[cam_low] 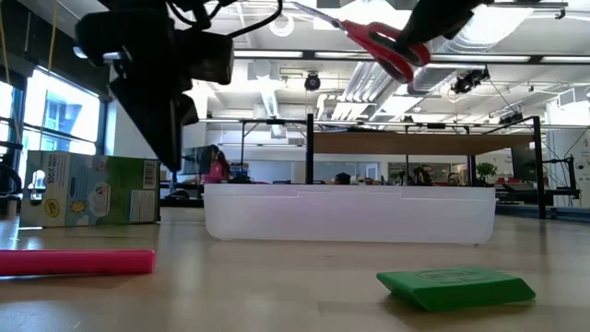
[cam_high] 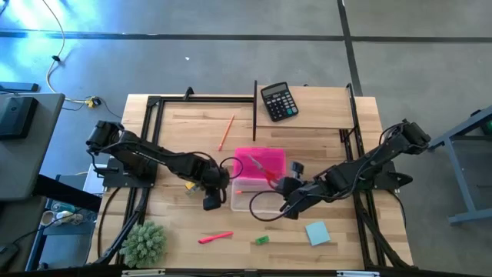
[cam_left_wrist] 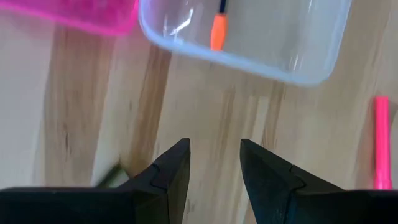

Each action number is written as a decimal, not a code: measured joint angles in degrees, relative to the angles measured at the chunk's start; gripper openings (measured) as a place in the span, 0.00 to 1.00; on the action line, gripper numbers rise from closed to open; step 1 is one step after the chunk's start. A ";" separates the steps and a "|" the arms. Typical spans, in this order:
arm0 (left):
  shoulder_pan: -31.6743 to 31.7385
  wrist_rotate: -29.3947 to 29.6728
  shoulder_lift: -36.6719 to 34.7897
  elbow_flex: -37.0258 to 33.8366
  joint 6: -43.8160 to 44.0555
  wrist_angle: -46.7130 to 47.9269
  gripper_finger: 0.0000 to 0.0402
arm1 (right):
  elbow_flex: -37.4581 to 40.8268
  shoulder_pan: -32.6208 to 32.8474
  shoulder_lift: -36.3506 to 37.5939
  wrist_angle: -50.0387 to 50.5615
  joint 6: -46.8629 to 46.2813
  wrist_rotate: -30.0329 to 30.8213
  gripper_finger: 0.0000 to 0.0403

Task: Pack school essentials
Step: Put the red scissors into the supply box

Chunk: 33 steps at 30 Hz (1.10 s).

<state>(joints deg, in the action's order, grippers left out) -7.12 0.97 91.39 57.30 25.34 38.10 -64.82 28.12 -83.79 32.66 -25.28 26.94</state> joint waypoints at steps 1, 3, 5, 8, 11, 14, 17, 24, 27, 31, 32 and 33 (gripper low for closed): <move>-0.45 0.22 0.00 0.00 0.75 0.72 0.33 | 0.00 0.00 -0.16 -0.95 0.62 0.03 0.04; -1.37 1.16 0.00 0.00 2.47 2.43 0.33 | 0.00 -0.07 -0.66 -2.65 1.71 0.02 0.04; -2.19 1.48 0.00 0.00 4.08 4.03 0.33 | 0.00 -0.15 -1.76 -3.65 1.88 0.02 0.04; -3.25 2.20 0.00 0.00 6.58 5.65 0.33 | 0.00 -0.83 -4.34 -4.72 0.58 -1.84 0.04; -3.88 2.83 0.00 0.00 8.65 6.66 0.33 | 0.00 -1.51 -7.66 -4.42 -2.96 -5.68 0.04; -4.27 2.94 0.00 0.00 10.81 8.32 0.33 | 0.00 -1.56 -10.76 -4.37 -5.73 -8.22 0.04; -4.30 2.94 0.00 0.00 11.56 8.82 0.33 | 0.00 -1.73 -13.30 -4.56 -6.63 -12.44 0.04; -4.25 2.87 0.00 0.00 11.57 8.62 0.33 | 0.00 -2.53 -16.69 -5.64 -5.62 -18.79 0.04; -4.25 2.86 0.00 0.00 11.57 8.58 0.33 | 0.00 -3.08 -16.82 -5.38 -5.08 -19.72 0.04; -4.25 2.76 0.00 0.00 11.57 8.42 0.33 | 0.00 -3.98 -16.82 -5.42 -4.37 -21.35 0.04; -4.25 2.74 0.00 0.00 11.57 8.42 0.33 | 0.00 -4.16 -16.82 -5.28 -4.20 -21.50 0.04; -4.25 2.74 0.00 0.00 11.56 8.42 0.33 | 0.00 -4.24 -16.82 -4.92 -4.17 -21.49 0.05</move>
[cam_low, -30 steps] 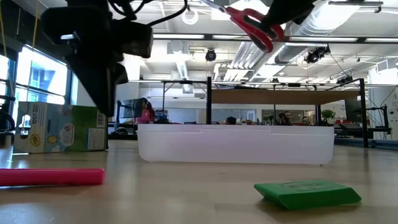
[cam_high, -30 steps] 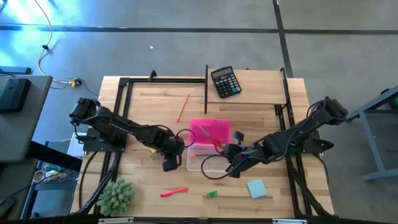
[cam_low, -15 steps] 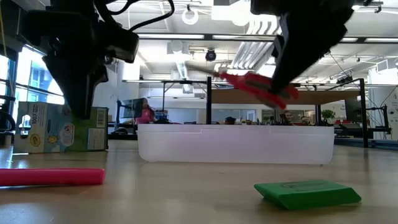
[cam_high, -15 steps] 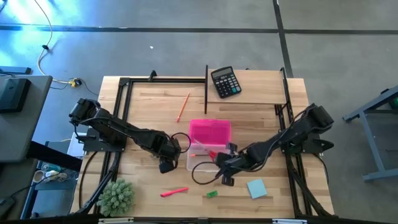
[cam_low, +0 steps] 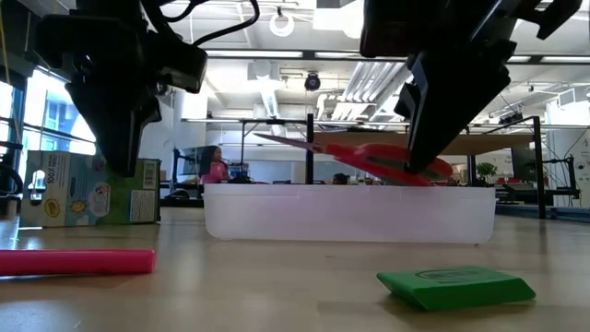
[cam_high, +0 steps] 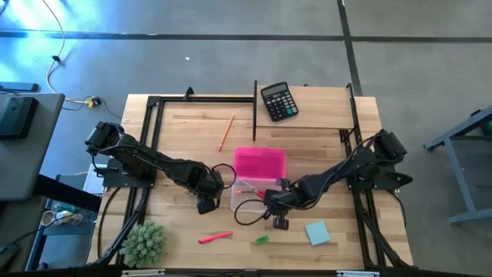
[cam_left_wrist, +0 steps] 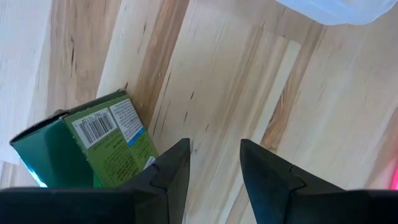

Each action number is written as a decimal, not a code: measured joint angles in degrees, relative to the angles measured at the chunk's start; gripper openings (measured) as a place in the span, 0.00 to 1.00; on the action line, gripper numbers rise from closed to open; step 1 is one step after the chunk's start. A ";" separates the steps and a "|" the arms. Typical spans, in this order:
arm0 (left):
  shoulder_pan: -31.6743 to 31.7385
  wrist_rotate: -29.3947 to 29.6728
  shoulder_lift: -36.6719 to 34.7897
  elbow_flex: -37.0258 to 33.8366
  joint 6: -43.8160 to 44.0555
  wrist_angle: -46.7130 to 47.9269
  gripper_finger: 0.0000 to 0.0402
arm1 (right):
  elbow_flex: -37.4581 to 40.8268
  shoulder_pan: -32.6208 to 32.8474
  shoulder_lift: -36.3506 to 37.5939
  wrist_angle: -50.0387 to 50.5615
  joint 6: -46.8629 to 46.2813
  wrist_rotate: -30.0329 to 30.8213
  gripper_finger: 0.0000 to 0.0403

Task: Pack school essentials
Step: Put the red scissors into the supply box, then put the pink pen into the supply box

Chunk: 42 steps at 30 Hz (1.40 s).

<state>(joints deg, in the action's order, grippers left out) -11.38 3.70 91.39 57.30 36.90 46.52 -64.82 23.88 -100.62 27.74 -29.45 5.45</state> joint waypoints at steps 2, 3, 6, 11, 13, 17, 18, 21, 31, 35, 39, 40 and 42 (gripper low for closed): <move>0.00 0.00 0.00 0.00 -0.01 0.00 0.33 | 0.00 -0.13 0.00 0.48 0.35 0.04 0.06; 0.00 0.00 0.00 0.00 0.00 0.00 0.33 | 0.00 -0.24 0.00 0.47 1.03 0.04 0.08; 0.00 0.00 0.00 0.00 -0.37 -0.02 0.33 | 0.00 -0.26 0.00 0.48 1.42 0.05 0.15; 0.00 0.00 0.00 0.00 -1.06 -0.03 0.33 | 0.00 -0.33 0.02 0.53 1.20 0.28 0.26; 0.00 -0.02 0.00 0.00 -1.06 -0.04 0.33 | 0.00 -0.43 0.05 0.67 1.27 0.26 0.28; 0.00 -0.04 0.00 0.00 -1.08 -0.15 0.33 | 0.04 -0.85 1.34 0.92 1.07 0.28 0.30; -0.06 -0.17 0.00 0.00 -1.06 -0.34 0.33 | 0.02 -1.00 1.78 1.29 1.28 0.30 0.31; -0.92 -1.42 0.00 -0.02 -1.07 -1.68 0.33 | 0.02 -1.52 3.41 2.49 2.04 0.73 0.31; -9.52 -4.94 0.00 -0.02 8.15 -8.37 0.33 | 0.04 -3.75 12.32 8.49 2.95 8.63 0.31; -13.31 -4.81 0.00 -0.02 13.40 -9.53 0.33 | 0.04 -4.52 15.55 9.00 2.95 11.07 0.31; -16.51 -4.42 0.00 -0.02 16.25 -12.17 0.33 | 0.04 -5.49 17.62 9.05 2.97 11.85 0.31; -17.14 -4.41 0.00 -0.02 16.70 -13.00 0.33 | 0.04 -5.63 17.86 9.05 2.97 12.45 0.31; -18.07 -4.57 0.00 0.33 16.93 -14.11 0.33 | 0.04 -5.92 18.13 9.14 2.97 13.65 0.31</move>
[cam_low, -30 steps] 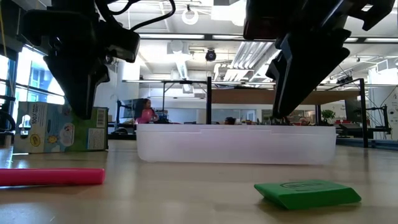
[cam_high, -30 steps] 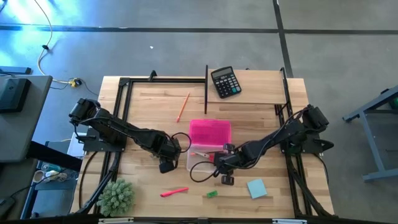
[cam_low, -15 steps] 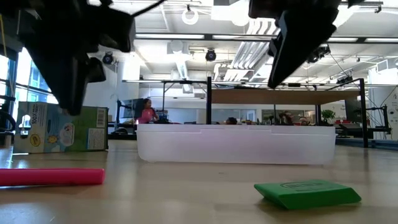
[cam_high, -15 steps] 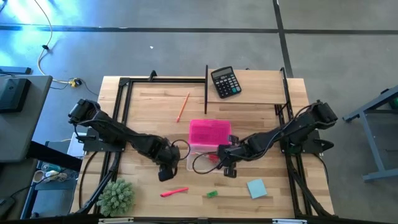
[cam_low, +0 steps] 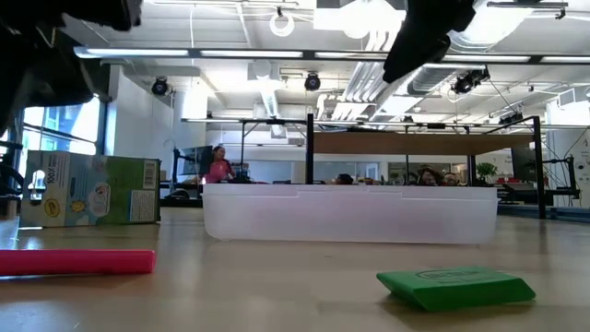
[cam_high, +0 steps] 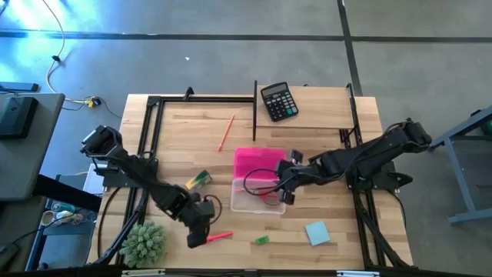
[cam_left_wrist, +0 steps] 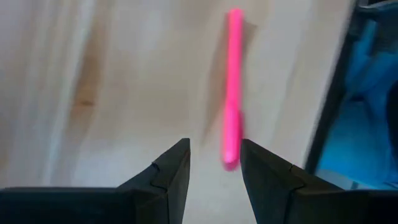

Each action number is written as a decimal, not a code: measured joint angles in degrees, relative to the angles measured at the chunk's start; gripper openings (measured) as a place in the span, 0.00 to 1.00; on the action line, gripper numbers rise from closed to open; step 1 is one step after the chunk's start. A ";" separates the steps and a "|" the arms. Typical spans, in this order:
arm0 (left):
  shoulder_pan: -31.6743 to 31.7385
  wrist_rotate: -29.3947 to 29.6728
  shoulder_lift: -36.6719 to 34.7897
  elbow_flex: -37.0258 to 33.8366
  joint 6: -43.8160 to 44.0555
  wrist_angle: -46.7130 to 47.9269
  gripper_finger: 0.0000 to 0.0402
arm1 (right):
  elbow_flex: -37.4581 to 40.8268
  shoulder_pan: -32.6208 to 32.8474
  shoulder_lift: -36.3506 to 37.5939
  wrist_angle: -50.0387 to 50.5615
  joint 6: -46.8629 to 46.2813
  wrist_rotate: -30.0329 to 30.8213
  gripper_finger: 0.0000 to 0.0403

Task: Pack school essentials
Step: Put the pink pen into the supply box

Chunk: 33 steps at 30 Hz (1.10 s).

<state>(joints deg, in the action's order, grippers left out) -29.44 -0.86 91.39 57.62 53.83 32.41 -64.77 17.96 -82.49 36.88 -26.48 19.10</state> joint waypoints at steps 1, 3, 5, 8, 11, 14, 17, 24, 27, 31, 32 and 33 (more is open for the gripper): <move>-0.33 0.01 0.00 0.67 0.00 0.46 0.33 | 0.00 -0.16 0.04 -0.06 -0.02 0.44 0.31; -0.71 -0.18 0.00 2.62 -0.04 1.61 0.33 | 0.00 -0.56 0.05 -0.08 -0.02 0.54 0.31; -0.76 -0.39 0.00 5.00 -0.92 3.52 0.33 | 0.00 -0.89 0.05 -0.22 -0.14 0.52 0.31; -1.31 -0.17 0.00 8.63 -2.26 5.89 0.33 | 0.00 -1.14 0.05 -0.23 -0.46 0.52 0.31; -2.11 1.35 -0.02 11.30 -2.86 7.98 0.33 | 0.00 -1.14 0.05 -0.26 -0.49 0.52 0.31; -3.38 4.26 0.02 11.50 -2.63 8.61 0.33 | 0.00 -1.12 0.05 -0.26 -1.79 0.52 0.31; -5.09 6.07 1.59 11.51 -0.61 8.54 0.33 | 0.00 -1.12 0.05 -0.28 -1.97 0.52 0.31; -7.88 6.27 6.82 11.46 4.23 7.24 0.33 | 0.00 -1.12 0.05 -0.36 -1.99 0.52 0.31; -8.47 6.72 8.56 11.46 5.08 6.47 0.33 | 0.00 -1.12 0.05 -0.35 -1.99 0.52 0.31; -8.62 6.93 10.66 11.47 5.59 5.03 0.33 | 0.00 -1.12 0.05 -0.31 -2.01 0.52 0.31; -8.62 6.95 11.15 11.48 5.57 4.61 0.33 | 0.00 -1.12 0.05 -0.28 -2.01 0.52 0.31; -8.62 6.98 11.52 11.48 5.57 4.71 0.33 | 0.00 -1.12 0.05 -0.31 -2.01 0.52 0.31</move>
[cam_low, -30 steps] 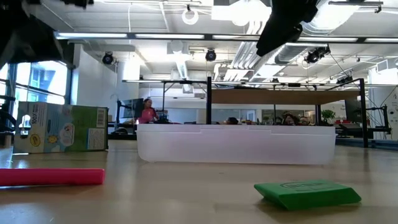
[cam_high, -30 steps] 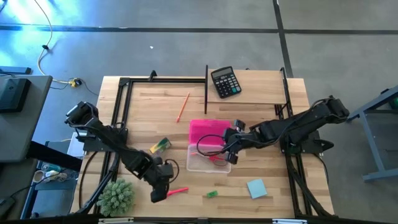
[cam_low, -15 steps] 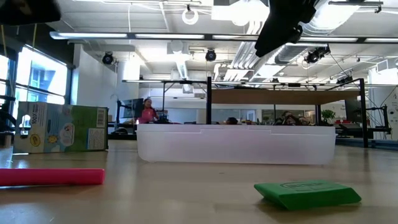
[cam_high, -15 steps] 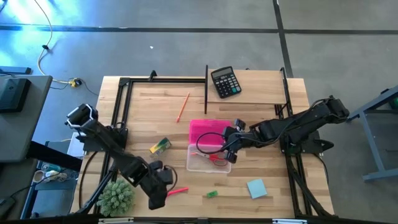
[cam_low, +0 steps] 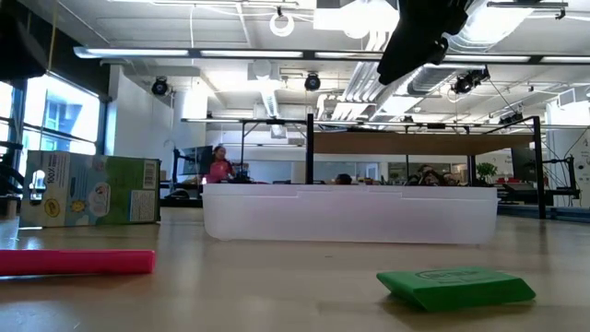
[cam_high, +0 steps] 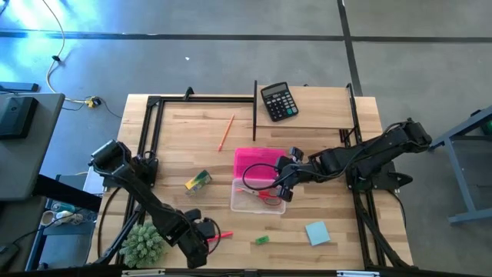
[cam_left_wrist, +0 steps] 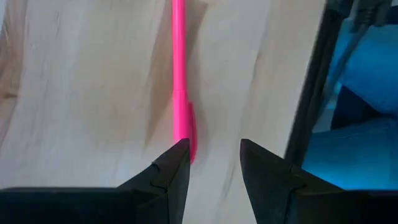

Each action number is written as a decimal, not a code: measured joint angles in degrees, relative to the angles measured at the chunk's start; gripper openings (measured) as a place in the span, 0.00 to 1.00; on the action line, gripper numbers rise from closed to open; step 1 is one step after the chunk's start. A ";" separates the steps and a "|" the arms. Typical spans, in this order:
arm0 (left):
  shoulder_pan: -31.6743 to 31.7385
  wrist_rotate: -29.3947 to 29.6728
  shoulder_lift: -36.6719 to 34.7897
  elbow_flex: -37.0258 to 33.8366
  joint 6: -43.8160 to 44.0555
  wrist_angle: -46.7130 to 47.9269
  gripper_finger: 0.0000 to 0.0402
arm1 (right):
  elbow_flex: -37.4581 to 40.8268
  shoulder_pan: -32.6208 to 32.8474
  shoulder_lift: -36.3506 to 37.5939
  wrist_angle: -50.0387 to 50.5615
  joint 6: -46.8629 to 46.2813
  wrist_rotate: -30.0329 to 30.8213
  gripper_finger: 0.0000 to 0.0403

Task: Pack school essentials
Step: Put the pink pen into the supply box

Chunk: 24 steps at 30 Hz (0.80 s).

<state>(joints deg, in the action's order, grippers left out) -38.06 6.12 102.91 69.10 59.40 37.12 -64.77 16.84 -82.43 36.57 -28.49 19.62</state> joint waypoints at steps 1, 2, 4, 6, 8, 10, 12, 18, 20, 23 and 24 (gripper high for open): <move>0.00 0.01 0.46 0.00 0.02 0.01 0.33 | 0.00 0.02 0.00 -0.04 0.00 0.00 0.31; 0.02 0.11 0.88 0.00 0.00 -0.48 0.33 | 0.00 0.04 0.00 0.03 0.00 -0.01 0.31; 0.04 0.56 1.65 0.00 -0.05 -0.61 0.33 | 0.00 0.06 0.00 -0.03 0.00 -0.02 0.31; 0.02 0.58 2.30 0.00 0.00 -1.13 0.33 | 0.00 0.06 -0.02 -0.02 0.00 -0.02 0.31; 0.02 0.56 3.17 0.00 -0.01 -1.07 0.33 | 0.00 0.05 -0.02 -0.18 0.00 -0.02 0.31; 0.02 0.57 3.90 0.00 0.00 -1.19 0.33 | 0.00 0.06 -0.02 -0.22 0.00 -0.02 0.31; 0.02 0.59 4.43 0.00 0.00 -1.09 0.33 | 0.00 0.06 -0.02 -0.40 -0.01 -0.02 0.31; 0.02 0.84 5.18 0.00 0.00 -1.19 0.33 | 0.00 0.06 -0.02 -0.42 -0.02 -0.02 0.31; 0.02 1.58 5.18 0.00 0.00 -1.03 0.33 | 0.00 0.06 -0.02 -0.43 -0.01 -0.02 0.31; 0.02 2.11 5.18 0.00 0.00 -1.06 0.33 | 0.00 0.06 -0.02 -0.43 -0.01 -0.02 0.31; 0.02 2.09 5.18 0.00 0.00 -1.04 0.33 | 0.00 0.06 -0.02 -0.43 -0.01 -0.02 0.31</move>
<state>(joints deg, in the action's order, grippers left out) -38.04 8.21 108.09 69.10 59.40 36.07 -64.77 16.91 -82.46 36.15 -28.50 19.59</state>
